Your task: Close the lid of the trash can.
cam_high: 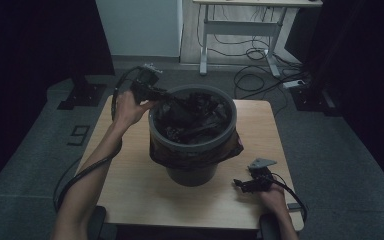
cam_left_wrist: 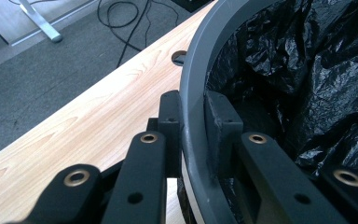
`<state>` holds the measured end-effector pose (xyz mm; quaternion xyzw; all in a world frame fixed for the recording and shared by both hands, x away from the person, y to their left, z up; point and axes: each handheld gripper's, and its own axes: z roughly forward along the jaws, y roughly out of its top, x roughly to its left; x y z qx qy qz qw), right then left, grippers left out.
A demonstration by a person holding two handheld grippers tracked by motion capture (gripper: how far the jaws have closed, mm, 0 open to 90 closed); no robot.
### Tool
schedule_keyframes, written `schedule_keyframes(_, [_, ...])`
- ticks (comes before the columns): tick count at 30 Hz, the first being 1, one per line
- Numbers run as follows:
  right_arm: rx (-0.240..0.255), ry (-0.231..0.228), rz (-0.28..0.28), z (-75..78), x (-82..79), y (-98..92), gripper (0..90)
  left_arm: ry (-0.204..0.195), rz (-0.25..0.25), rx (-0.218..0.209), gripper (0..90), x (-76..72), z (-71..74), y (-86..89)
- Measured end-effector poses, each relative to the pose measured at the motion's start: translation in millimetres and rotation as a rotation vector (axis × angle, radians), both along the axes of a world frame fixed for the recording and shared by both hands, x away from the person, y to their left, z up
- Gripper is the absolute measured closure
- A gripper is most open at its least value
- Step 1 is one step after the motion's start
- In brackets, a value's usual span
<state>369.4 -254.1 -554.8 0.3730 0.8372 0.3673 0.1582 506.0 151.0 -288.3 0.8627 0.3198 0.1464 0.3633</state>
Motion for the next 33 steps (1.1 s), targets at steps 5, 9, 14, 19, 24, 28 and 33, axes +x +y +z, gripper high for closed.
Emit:
schedule_keyframes(5, [0.03,0.04,0.006,5.3,2.9,-2.0,11.8,-0.032,-0.054,-0.041,75.4,1.1,-5.8,6.8])
schedule_keyframes(9, [0.059,0.043,0.005,13.6,5.5,-3.9,11.8,-0.04,-0.068,-0.054,74.4,2.1,-7.6,8.7])
schedule_keyframes(14, [0.126,0.029,0.007,30.8,6.9,-7.3,11.9,-0.043,-0.075,-0.064,72.5,3.1,-9.0,10.4])
schedule_keyframes(19, [0.155,0.027,0.028,51.0,7.3,-10.6,12.0,-0.047,-0.065,-0.092,66.1,5.2,-11.9,13.9])
schedule_keyframes(24, [0.125,0.003,0.044,71.6,9.1,-9.9,12.0,-0.03,-0.068,-0.103,61.3,8.2,-13.2,15.6])
schedule_keyframes(28, [0.121,-0.009,0.06,85.1,11.3,-8.7,12.0,-0.034,-0.076,-0.061,59.5,8.6,-11.2,13.2])
schedule_keyframes(33, [0.114,-0.014,0.073,100.8,15.6,-8.2,12.4,-0.026,-0.075,-0.054,57.5,9.7,-10.8,12.8])
